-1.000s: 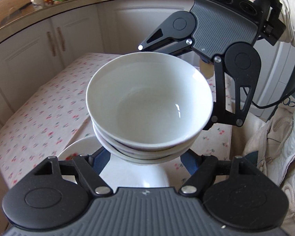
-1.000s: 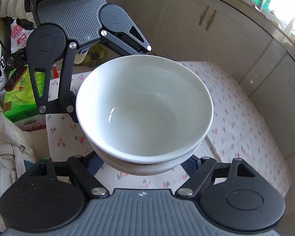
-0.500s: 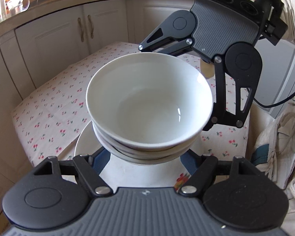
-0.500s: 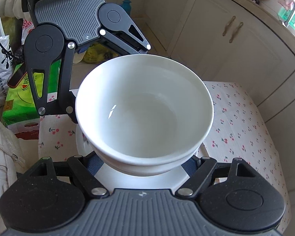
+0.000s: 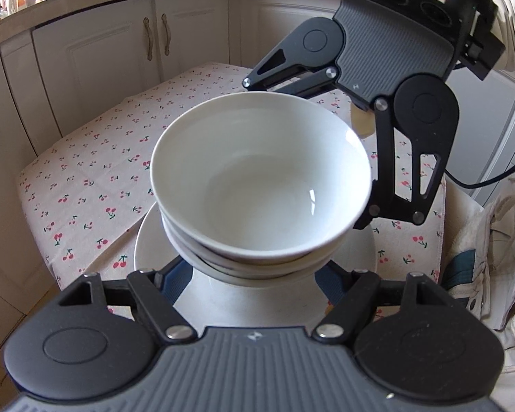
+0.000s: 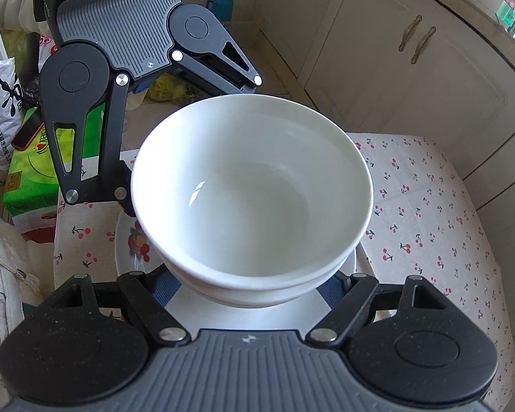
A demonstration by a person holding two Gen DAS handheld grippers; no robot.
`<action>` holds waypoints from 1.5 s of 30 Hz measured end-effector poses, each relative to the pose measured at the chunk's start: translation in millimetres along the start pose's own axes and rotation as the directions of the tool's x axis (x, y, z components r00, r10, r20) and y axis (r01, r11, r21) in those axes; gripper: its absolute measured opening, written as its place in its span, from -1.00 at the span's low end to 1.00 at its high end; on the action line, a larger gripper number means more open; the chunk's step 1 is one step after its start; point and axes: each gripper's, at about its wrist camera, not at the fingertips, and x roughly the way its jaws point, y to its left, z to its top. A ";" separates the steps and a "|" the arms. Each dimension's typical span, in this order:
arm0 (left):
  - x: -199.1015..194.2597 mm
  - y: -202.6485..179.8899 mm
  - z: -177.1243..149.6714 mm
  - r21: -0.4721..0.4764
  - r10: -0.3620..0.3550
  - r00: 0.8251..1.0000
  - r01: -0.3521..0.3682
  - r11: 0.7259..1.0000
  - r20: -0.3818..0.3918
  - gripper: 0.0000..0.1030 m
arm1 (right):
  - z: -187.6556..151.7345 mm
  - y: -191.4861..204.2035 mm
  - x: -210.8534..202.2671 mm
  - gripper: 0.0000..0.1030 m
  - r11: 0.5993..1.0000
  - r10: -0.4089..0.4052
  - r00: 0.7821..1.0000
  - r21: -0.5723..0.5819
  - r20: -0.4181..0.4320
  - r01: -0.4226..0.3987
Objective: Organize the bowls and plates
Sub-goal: 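Lower the bowl stack onto the white plate stack with both tools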
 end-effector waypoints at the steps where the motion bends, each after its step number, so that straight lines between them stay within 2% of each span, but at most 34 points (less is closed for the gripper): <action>1: 0.8 0.6 -0.2 -0.001 0.000 1.000 0.000 1.000 -0.002 0.50 | 0.3 0.8 1.5 0.66 1.000 0.003 1.000 0.002 -0.002 -0.003; 18: 6.7 9.2 -2.7 -0.047 -0.028 1.000 0.027 0.998 -0.006 0.51 | -2.7 -10.7 13.9 0.66 0.998 0.048 0.999 0.043 -0.008 -0.048; 26: 5.6 7.4 -4.7 -0.056 -0.013 1.000 0.014 0.998 0.007 0.52 | -4.9 -10.2 12.8 0.68 0.998 0.031 1.000 0.061 0.002 -0.031; 28: 5.3 6.6 -4.1 -0.068 -0.014 1.000 0.014 0.998 0.010 0.59 | -5.2 -9.5 12.0 0.71 0.998 0.024 1.000 0.065 0.007 -0.024; 30: 2.2 3.2 -4.6 -0.069 -0.013 1.000 0.014 0.998 0.022 0.72 | -5.7 -9.0 8.5 0.90 0.997 0.017 0.999 0.080 0.028 -0.019; 35: -6.2 -11.4 -5.6 -0.042 0.049 0.999 -0.049 0.998 0.012 0.80 | -6.3 -3.7 -3.6 0.94 0.995 -0.018 0.998 0.104 0.052 0.012; 39: -22.6 -25.1 -6.8 -0.066 0.104 0.993 -0.101 0.993 0.048 0.86 | -10.9 7.7 -16.9 0.98 0.991 -0.077 0.995 0.118 0.061 0.069; 41: -31.3 -36.5 -5.9 -0.066 0.152 0.986 -0.147 0.987 0.066 0.88 | -14.6 13.7 -26.1 0.99 0.986 -0.110 0.991 0.138 0.071 0.099; 42: -35.3 -42.6 -5.5 -0.068 0.175 0.982 -0.170 0.983 0.075 0.98 | -16.8 16.3 -30.9 1.00 0.982 -0.127 0.989 0.149 0.075 0.114; 45: -46.1 -60.3 -4.9 -0.090 0.231 0.966 -0.221 0.971 0.113 0.99 | -21.5 25.8 -44.4 1.00 0.968 -0.176 0.980 0.199 0.091 0.155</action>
